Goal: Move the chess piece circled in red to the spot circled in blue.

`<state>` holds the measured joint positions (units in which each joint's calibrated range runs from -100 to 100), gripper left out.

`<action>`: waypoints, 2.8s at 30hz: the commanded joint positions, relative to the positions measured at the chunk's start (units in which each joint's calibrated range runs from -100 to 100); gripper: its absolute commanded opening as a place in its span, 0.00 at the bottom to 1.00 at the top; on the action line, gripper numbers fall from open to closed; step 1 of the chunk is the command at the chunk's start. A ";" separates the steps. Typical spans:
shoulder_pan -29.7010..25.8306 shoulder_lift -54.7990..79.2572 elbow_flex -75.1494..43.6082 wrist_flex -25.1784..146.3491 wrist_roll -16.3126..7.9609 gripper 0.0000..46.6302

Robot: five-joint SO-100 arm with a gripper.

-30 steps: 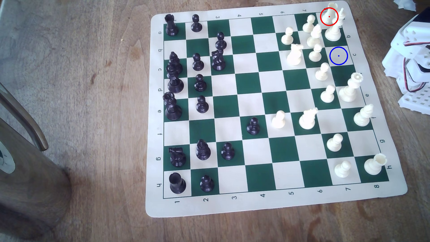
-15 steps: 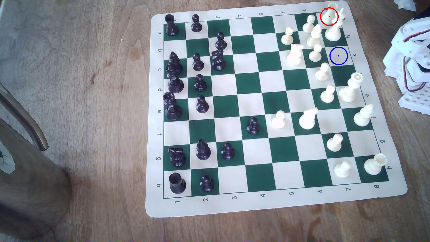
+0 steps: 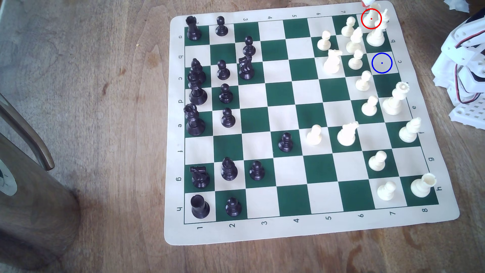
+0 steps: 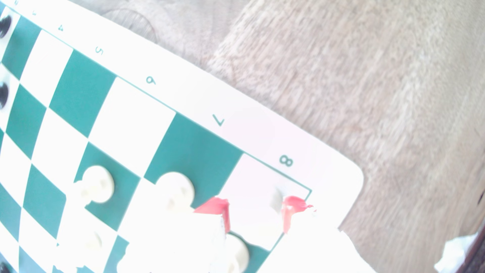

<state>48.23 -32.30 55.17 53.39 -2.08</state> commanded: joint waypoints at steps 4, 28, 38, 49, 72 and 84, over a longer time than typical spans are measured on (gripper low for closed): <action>1.79 0.64 -0.23 -2.36 0.88 0.25; 0.46 1.32 3.67 -1.38 1.07 0.18; -0.64 0.30 -1.23 2.63 0.73 0.00; -0.71 -4.12 -13.92 7.87 0.78 0.00; -18.00 -32.73 -11.93 40.47 -2.59 0.00; -18.08 -31.20 10.65 24.58 -2.59 0.00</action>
<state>30.16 -65.06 64.48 81.99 -4.57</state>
